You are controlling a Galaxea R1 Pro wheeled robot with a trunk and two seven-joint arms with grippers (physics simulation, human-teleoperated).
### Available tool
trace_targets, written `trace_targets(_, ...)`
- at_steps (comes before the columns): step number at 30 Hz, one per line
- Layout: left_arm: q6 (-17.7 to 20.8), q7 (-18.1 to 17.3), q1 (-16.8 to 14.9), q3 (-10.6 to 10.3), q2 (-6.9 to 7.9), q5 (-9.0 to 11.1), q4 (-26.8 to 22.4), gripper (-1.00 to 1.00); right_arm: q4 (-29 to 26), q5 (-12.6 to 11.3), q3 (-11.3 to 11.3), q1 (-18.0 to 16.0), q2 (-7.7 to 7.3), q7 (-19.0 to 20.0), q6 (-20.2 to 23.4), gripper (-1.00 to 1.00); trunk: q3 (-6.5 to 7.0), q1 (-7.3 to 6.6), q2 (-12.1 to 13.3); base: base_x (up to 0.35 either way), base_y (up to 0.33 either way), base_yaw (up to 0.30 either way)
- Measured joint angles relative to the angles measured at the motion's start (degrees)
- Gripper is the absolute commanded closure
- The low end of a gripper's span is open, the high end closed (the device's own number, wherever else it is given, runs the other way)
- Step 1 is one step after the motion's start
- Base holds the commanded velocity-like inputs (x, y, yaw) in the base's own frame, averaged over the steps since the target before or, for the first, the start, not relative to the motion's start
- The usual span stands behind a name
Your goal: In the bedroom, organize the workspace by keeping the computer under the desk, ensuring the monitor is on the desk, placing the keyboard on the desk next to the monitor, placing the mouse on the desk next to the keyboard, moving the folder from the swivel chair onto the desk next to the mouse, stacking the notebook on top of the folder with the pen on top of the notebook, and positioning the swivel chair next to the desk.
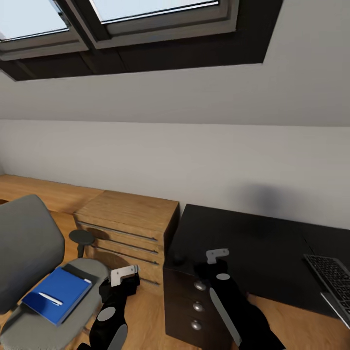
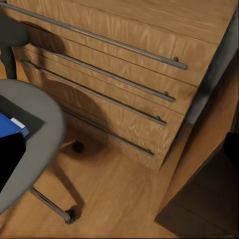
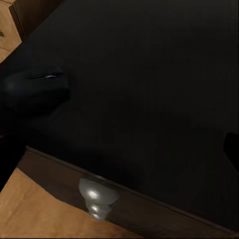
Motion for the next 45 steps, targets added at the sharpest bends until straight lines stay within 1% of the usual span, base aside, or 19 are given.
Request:
trace_targets(4, 0.1, 0.0, 0.0, 0.0, 0.02, 0.0, 0.0, -1.00, 0.3, 0.0, 0.0, 0.0, 0.02, 0.0, -0.1, -1.00, -0.08, 0.00, 0.0, -0.336, 0.000, -0.268)
trace_targets(8, 0.6, 0.0, 0.0, 0.0, -0.04, 0.0, 0.2, -1.00, 0.6, 0.0, 0.0, 0.0, 0.03, 0.0, -1.1, -1.00, -0.22, 0.00, 0.0, -0.336, 0.000, -0.240)
trace_targets(14, 0.8, 0.0, 0.0, 0.3, 0.00, 0.1, 0.5, -1.00, 1.8, 0.0, 0.0, 0.1, -0.12, -0.1, -2.8, -1.00, -0.34, 0.00, 0.0, -0.336, 0.000, -0.067)
trace_targets(17, 0.8, 0.0, 0.0, 0.4, 0.13, 0.2, 1.3, -1.00, 3.9, 0.0, -0.1, 0.7, -0.23, 0.0, -3.7, -1.00, -0.35, 0.00, 0.0, -0.336, 0.016, -0.014)
trace_targets(19, 0.7, 0.0, 0.0, 0.4, 0.17, 0.2, 2.7, -1.00, 5.4, 0.0, -0.1, 1.0, -0.27, -0.1, -4.8, -1.00, -0.36, 0.00, 0.0, -0.336, 0.051, -0.007)
trace_targets(22, 0.6, -0.1, 0.0, 0.5, 0.25, 0.3, 7.3, -1.00, 8.4, 0.0, -0.2, 1.6, -0.37, -0.2, -8.7, -1.00, -0.36, 0.00, 0.0, -0.336, 0.077, -0.003)
trace_targets(24, 0.4, -0.1, 0.0, 0.4, 0.24, 0.2, 9.5, -1.00, 10.1, 0.0, -0.2, 1.8, -0.37, -0.2, -10.2, -1.00, -0.36, 0.01, 0.0, -0.335, 0.088, -0.002)
trace_targets(25, 0.3, -0.1, 0.0, 0.4, 0.24, 0.2, 11.8, -1.00, 12.1, 0.0, -0.2, 2.2, -0.36, -0.2, -11.7, -1.00, -0.37, 0.00, 0.0, -0.330, 0.092, -0.001)
trace_targets(27, 0.2, -0.2, 0.0, 0.3, 0.21, 0.2, 14.1, -1.00, 14.2, 0.0, -0.1, 2.4, -0.32, -0.2, -13.4, -1.00, -0.36, 0.00, 0.0, -0.288, 0.074, -0.001)
trace_targets(28, 0.1, -0.2, 0.0, 0.3, 0.20, 0.3, 16.2, -1.00, 16.4, 0.0, -0.2, 2.6, -0.27, -0.2, -15.2, -1.00, -0.37, -0.01, 0.0, -0.216, 0.048, 0.000)
trace_targets(30, 0.0, -0.2, 0.0, 0.3, 0.18, 0.2, 18.3, -1.00, 18.9, 0.0, -0.2, 2.7, -0.22, -0.2, -17.4, -1.00, -0.36, -0.02, 0.0, -0.142, 0.032, 0.000)
trace_targets(31, -0.1, -0.2, 0.0, 0.3, 0.18, 0.3, 20.3, -1.00, 21.5, -0.1, -0.2, 2.8, -0.21, -0.2, -19.9, -1.00, -0.37, -0.02, 0.0, -0.089, 0.020, 0.000)
trace_targets(33, -0.3, -0.3, 0.0, 0.3, 0.17, 0.3, 22.3, -1.00, 24.4, -0.1, -0.3, 2.8, -0.19, -0.2, -22.8, -1.00, -0.36, -0.02, 0.0, -0.058, 0.013, 0.000)
trace_targets(34, -0.5, -0.3, 0.0, 0.3, 0.17, 0.3, 23.2, -1.00, 27.1, -0.2, -0.3, 2.9, -0.20, -0.2, -25.7, -1.00, -0.37, -0.03, 0.0, -0.036, 0.008, 0.000)
trace_targets(35, -1.3, -0.3, 0.0, 0.3, 0.17, 0.3, 25.1, -1.00, 28.6, -0.2, -0.3, 2.9, -0.20, -0.2, -27.3, -1.00, -0.37, -0.03, 0.0, -0.029, 0.007, 0.000)
trace_targets(37, -2.8, -0.3, 0.0, 0.3, 0.18, 0.4, 27.0, -1.00, 31.4, -0.1, -0.3, 2.9, -0.20, -0.2, -30.1, -1.00, -0.37, -0.03, 0.0, -0.021, 0.005, 0.000)
trace_targets(40, -6.3, -0.6, 0.0, 0.3, 0.15, 0.4, 30.8, -1.00, 35.8, -0.1, -0.4, 2.9, -0.21, -0.2, -34.0, -1.00, -0.37, -0.03, 0.0, -0.011, 0.003, 0.000)
trace_targets(41, -9.1, -1.3, 0.0, 0.2, 0.08, 0.5, 33.8, -1.00, 39.1, -0.2, -0.4, 3.0, -0.19, -0.2, -37.0, -1.00, -0.38, -0.03, 0.0, -0.006, 0.001, 0.000)
trace_targets(45, -15.2, -3.4, 0.0, 0.0, -0.09, 0.3, 39.7, -1.00, 46.0, -0.2, -0.4, 3.0, -0.05, -0.1, -44.1, -1.00, -0.37, -0.04, 0.0, -0.003, 0.001, 0.000)
